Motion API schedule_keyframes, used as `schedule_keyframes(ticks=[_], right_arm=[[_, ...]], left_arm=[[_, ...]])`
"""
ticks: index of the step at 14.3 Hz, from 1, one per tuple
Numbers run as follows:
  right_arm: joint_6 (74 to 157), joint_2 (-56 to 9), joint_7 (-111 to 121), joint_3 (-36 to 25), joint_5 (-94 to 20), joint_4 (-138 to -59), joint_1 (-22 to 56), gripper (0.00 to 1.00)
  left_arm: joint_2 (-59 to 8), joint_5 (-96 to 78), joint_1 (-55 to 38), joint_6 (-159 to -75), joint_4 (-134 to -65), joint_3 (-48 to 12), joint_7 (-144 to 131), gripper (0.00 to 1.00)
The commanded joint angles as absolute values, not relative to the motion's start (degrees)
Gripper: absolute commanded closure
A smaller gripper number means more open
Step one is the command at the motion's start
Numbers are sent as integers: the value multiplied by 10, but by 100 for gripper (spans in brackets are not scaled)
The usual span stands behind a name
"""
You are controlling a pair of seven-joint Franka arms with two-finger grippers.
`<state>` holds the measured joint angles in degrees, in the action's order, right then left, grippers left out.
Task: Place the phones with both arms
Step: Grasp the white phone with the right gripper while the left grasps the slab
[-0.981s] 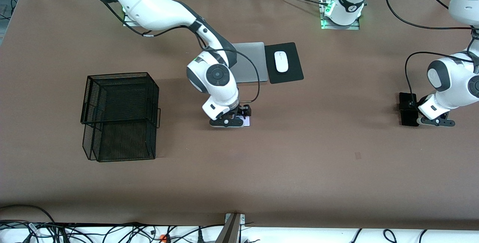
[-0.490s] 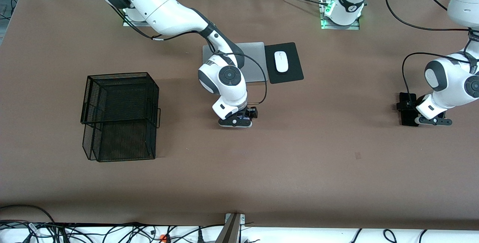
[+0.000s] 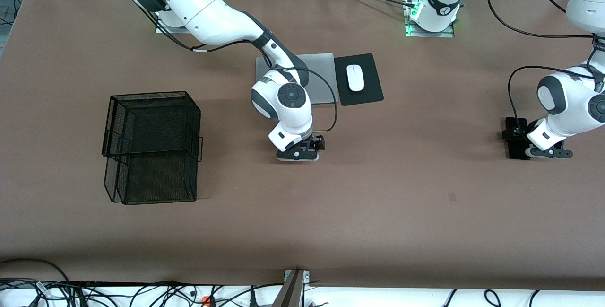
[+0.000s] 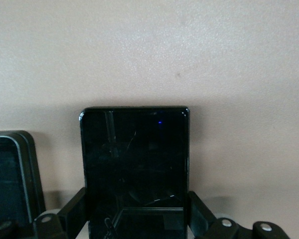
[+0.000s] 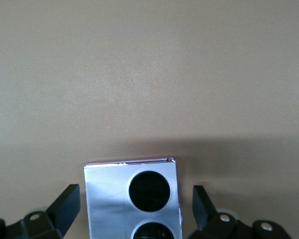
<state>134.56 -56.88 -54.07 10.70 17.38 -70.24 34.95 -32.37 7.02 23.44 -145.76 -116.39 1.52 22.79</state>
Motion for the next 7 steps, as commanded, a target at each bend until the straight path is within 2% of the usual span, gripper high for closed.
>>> schedule_keyframes(ticks=[1, 3, 5, 7], right_arm=[[1346, -582, -550, 99, 187, -684, 360, 0], [1357, -584, -550, 98, 187, -684, 362, 0], [1361, -589, -551, 98, 188, -684, 363, 0], [1361, -590, -551, 98, 188, -684, 363, 0]], left_arm=[[-352, 69, 241, -1476, -1159, 8, 221, 92], [-352, 70, 235, -1471, -1148, 9, 221, 100], [-345, 72, 227, -1452, -1137, 8, 221, 100], [-345, 74, 209, -1379, -1087, 7, 221, 100]])
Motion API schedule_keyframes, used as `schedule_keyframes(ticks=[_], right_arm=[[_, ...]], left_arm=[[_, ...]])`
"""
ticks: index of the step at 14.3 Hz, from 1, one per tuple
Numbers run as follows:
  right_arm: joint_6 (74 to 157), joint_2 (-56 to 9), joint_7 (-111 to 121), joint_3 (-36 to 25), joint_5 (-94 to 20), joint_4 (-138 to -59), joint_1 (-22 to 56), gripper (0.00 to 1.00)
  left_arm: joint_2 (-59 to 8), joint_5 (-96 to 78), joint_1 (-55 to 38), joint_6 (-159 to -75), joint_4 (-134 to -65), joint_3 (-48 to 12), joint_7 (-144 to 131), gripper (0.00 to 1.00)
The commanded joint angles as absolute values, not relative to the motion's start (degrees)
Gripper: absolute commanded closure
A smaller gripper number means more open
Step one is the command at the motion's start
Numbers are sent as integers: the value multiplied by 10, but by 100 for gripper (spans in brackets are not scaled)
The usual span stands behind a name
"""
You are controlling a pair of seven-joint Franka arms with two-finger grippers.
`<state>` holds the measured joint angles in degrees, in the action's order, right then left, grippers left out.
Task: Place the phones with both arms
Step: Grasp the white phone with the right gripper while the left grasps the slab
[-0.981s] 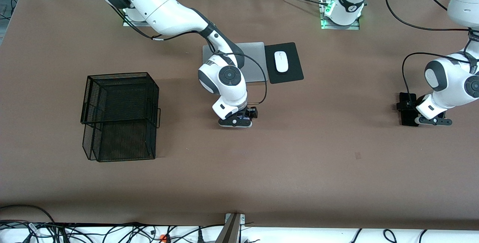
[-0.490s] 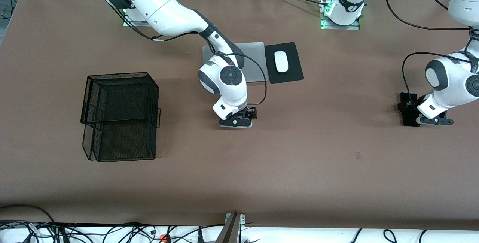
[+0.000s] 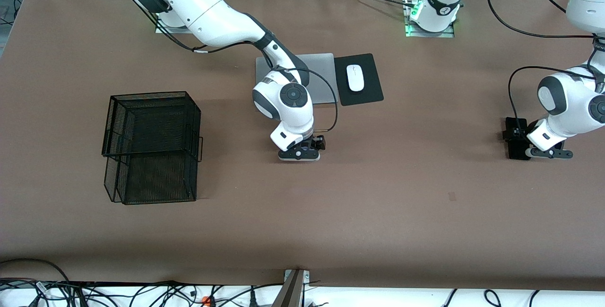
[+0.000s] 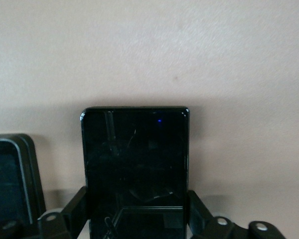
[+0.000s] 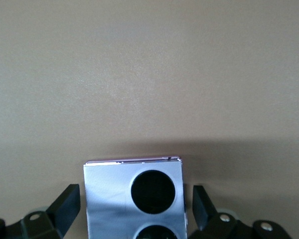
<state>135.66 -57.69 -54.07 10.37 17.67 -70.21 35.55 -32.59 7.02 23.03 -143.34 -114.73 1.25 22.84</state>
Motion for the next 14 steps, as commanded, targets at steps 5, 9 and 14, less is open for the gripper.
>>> schedule_keyframes(ticks=[5, 9, 14], right_arm=[[1361, -592, -550, 96, 194, -684, 366, 7], [1361, -593, -548, 94, 203, -684, 366, 72], [1354, -589, -548, 94, 202, -684, 366, 90]], left_arm=[[-343, 73, 192, -1230, -994, 7, 221, 100], [-347, 76, 195, -1232, -994, 7, 223, 100], [-362, 77, 180, -1294, -989, 8, 214, 100]])
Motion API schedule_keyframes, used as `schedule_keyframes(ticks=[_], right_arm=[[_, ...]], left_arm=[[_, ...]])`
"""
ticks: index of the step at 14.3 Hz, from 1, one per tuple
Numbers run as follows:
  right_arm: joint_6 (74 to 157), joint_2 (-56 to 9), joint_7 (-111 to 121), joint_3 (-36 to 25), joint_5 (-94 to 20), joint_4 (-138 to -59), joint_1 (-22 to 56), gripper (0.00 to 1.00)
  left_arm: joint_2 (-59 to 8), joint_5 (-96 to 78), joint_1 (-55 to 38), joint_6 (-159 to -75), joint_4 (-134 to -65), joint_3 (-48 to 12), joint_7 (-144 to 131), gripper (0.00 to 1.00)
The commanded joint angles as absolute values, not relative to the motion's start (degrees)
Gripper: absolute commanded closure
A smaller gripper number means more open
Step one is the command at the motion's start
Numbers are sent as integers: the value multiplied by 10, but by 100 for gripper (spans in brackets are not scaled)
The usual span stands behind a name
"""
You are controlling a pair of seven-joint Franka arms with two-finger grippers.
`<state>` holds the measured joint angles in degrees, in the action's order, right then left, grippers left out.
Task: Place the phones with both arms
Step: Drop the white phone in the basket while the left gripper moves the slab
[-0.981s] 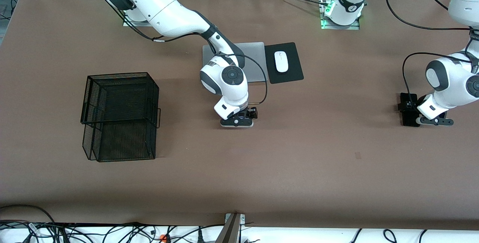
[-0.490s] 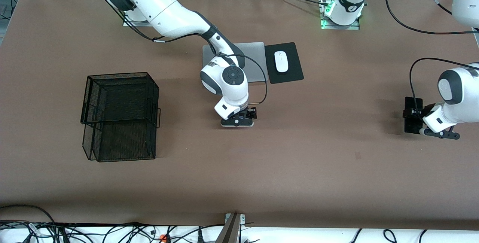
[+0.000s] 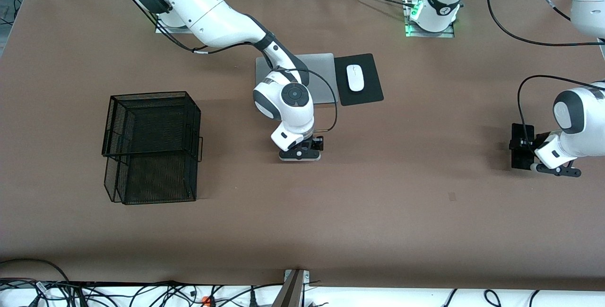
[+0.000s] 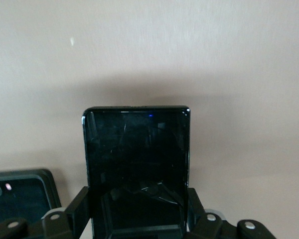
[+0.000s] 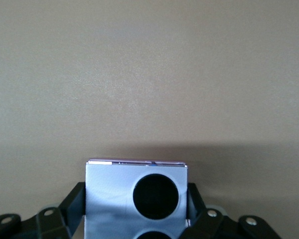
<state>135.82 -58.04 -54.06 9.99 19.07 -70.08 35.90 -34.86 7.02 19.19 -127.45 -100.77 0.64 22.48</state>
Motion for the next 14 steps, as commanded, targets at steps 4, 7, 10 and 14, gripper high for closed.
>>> schedule_keyframes(ticks=[4, 7, 10, 14], right_arm=[[1246, -534, -543, 91, 198, -682, 360, 90], [1174, -471, -514, 99, 182, -683, 322, 90], [1115, -398, -389, 95, 119, -687, 259, 90], [1006, -325, -225, 92, 56, -699, 139, 88]], left_arm=[[-341, 78, 184, -1273, -996, 7, 223, 100], [-342, 78, 184, -1274, -993, 7, 224, 100], [-338, 77, 183, -1272, -997, 6, 222, 100], [-342, 73, 144, -1272, -990, -39, 172, 100]])
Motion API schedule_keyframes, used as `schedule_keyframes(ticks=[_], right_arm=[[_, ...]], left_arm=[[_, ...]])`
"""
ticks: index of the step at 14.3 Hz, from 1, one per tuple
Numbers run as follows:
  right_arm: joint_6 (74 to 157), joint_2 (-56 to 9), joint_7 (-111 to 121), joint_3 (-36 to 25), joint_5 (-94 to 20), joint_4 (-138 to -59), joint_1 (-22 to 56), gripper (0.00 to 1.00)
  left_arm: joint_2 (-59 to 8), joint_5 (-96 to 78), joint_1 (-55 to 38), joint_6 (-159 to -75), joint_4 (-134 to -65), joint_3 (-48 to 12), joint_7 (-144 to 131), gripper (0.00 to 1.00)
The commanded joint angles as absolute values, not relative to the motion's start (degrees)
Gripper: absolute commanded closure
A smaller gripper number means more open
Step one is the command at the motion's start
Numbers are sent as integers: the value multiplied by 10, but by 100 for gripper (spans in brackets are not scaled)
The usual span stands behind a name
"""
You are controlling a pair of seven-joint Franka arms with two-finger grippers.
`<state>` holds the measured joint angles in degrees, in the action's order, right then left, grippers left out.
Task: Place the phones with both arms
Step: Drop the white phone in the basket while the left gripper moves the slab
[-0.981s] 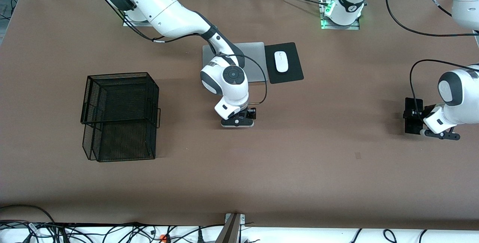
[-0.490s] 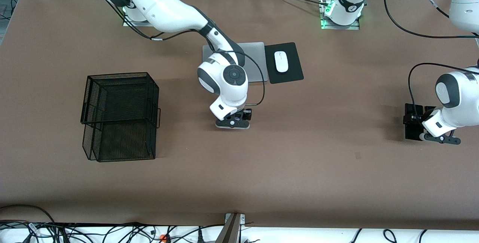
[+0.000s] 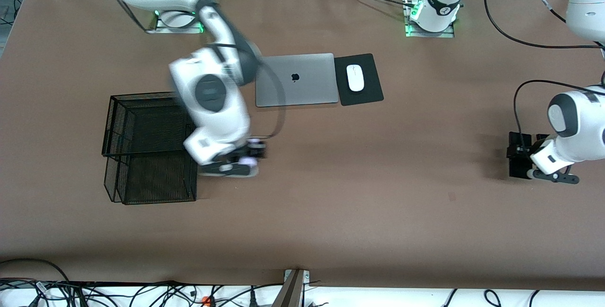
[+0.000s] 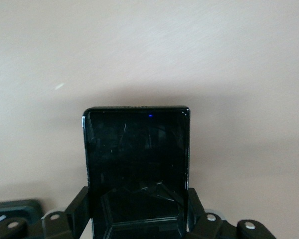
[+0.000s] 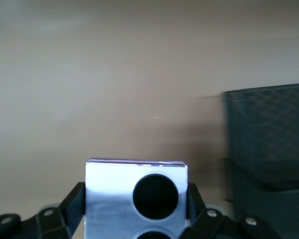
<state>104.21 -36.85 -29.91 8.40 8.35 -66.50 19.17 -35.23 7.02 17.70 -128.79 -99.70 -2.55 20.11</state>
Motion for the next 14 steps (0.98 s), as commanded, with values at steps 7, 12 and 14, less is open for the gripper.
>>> schedule_keyframes(ticks=[7, 12, 14], right_arm=[[1054, -151, -9, 83, 27, -965, -17, 87], [1213, -72, 101, 6, 5, -1184, -26, 87], [1251, -76, 116, -8, -3, -1214, -26, 87]], left_arm=[[-348, 46, -37, -1248, -954, -61, -74, 100], [-382, -2, -162, -1237, -893, -63, -255, 100], [-420, -18, -209, -1237, -846, -62, -313, 100]])
